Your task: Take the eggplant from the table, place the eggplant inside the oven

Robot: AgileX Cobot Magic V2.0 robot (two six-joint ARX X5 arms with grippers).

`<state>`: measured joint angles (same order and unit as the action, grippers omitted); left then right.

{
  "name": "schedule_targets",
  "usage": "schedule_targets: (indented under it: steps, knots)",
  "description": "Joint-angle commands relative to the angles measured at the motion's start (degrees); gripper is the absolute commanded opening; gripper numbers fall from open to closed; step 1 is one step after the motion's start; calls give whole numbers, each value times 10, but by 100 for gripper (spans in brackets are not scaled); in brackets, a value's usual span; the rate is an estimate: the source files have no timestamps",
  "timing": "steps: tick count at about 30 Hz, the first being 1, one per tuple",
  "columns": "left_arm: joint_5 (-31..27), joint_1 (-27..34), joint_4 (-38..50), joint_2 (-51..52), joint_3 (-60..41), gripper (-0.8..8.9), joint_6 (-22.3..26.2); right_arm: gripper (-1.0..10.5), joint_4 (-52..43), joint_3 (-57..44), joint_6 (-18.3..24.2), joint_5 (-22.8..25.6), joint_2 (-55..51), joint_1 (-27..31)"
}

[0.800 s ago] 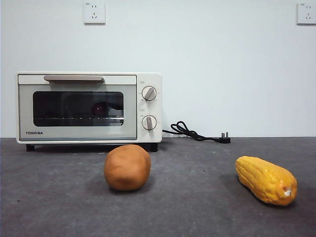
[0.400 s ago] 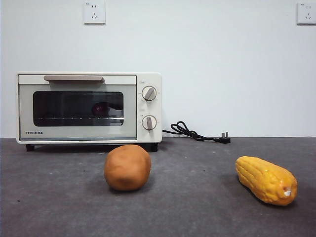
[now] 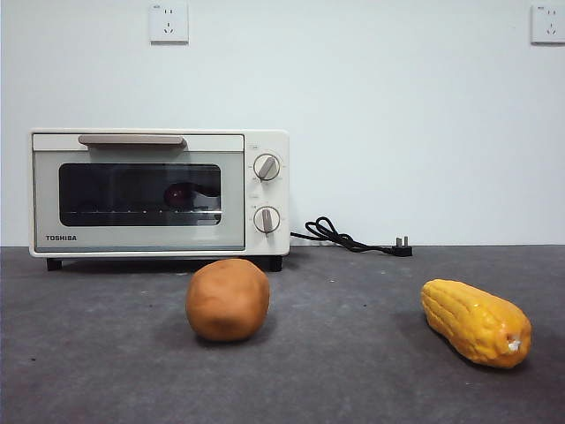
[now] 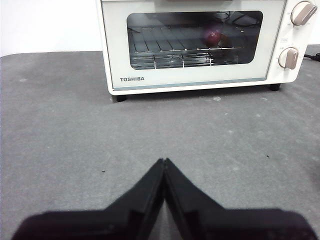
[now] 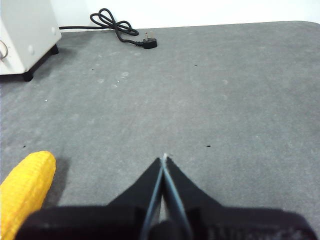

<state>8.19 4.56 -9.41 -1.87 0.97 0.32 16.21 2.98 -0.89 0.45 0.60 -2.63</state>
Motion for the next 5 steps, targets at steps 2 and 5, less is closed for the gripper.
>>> schedule_targets:
  steps: [2, 5]
  knots:
    - [1, 1, 3, 0, -5, -4, -5, 1, -5, -4, -6, 0, -1, 0]
    - [1, 1, 3, 0, -5, -4, -5, 1, -5, -4, -6, 0, -1, 0]
